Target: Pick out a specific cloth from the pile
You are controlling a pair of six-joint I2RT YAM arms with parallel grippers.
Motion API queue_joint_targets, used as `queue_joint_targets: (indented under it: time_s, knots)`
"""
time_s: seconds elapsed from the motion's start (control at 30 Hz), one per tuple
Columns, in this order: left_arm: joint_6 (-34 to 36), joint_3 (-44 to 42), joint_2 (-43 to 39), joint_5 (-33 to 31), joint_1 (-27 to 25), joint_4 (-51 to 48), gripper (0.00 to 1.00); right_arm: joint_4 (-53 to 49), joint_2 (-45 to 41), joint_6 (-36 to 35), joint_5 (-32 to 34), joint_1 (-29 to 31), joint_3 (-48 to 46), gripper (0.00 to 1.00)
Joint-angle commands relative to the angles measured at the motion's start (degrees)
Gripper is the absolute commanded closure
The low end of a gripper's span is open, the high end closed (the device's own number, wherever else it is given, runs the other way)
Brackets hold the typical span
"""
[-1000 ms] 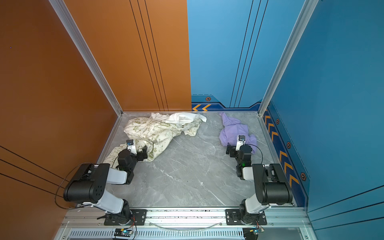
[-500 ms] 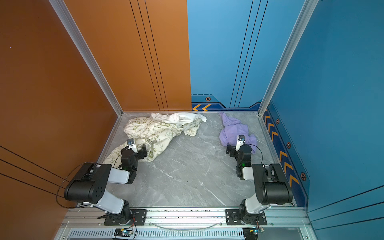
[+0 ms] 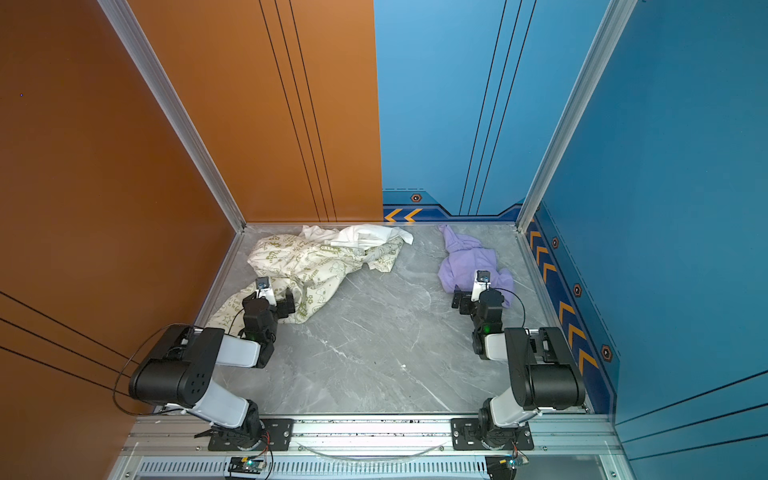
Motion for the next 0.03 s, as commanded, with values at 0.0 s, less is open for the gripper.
queue_joint_targets:
  time_s: [0.0]
  knots:
    - [1.0,1.0,0.6,-1.4,-0.6,0.7,0.02,1.0,0.3,0.2,0.5,-0.1,0.3,0.00]
